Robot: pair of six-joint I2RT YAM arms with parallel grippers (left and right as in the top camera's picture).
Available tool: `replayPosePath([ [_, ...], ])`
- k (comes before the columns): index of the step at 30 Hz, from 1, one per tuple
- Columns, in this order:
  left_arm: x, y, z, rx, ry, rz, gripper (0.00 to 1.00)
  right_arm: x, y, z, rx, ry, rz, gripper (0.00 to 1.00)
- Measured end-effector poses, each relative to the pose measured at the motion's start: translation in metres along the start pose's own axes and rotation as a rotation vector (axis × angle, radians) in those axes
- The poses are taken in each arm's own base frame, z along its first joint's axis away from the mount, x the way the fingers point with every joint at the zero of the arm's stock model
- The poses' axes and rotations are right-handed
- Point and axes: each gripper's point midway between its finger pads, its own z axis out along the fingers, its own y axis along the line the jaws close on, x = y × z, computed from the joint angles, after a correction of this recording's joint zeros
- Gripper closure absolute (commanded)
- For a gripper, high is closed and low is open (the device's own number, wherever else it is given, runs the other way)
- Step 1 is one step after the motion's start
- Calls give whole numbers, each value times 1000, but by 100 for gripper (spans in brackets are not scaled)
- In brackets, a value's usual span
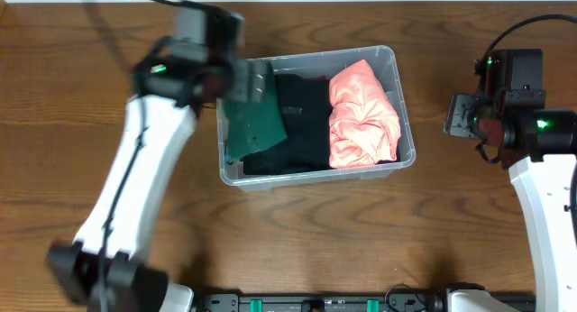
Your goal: Pack container
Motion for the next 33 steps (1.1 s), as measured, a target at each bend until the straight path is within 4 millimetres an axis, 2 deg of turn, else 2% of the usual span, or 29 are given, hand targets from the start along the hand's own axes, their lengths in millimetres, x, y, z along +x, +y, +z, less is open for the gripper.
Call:
replayPosePath([
  [3, 30, -11, 41, 3, 145, 6, 2, 0, 0, 0, 0, 2, 0, 37],
  [8, 66, -9, 91, -16, 317, -49, 2, 1, 0, 0, 0, 2, 0, 36],
  [10, 69, -9, 97, -16, 333, -56, 2, 1, 0, 0, 0, 2, 0, 37],
  [16, 66, -10, 92, -14, 327, -45, 2, 0, 0, 0, 0, 2, 0, 37],
  [19, 61, -10, 78, -14, 303, -26, 2, 0, 0, 0, 0, 0, 0, 36],
  [21, 52, -8, 59, -26, 255, -11, 2, -3, 1, 0, -3, -13, 2, 34],
  [24, 30, -1, 12, -64, 122, 2, 2, -19, 5, -1, -25, -77, -6, 28],
  [27, 6, 16, -45, -106, -41, -18, 2, -40, 15, -4, -75, -163, -33, 21],
  [29, -6, 45, -80, -163, -139, -78, 2, -52, 21, -5, -99, -209, -56, 13],
  [31, -7, 73, -99, -219, -174, -139, 2, -57, 24, -1, -108, -220, -86, 5],
  [33, 0, 99, -105, -272, -163, -195, 2, -53, 27, 10, -115, -188, -116, 3],
])
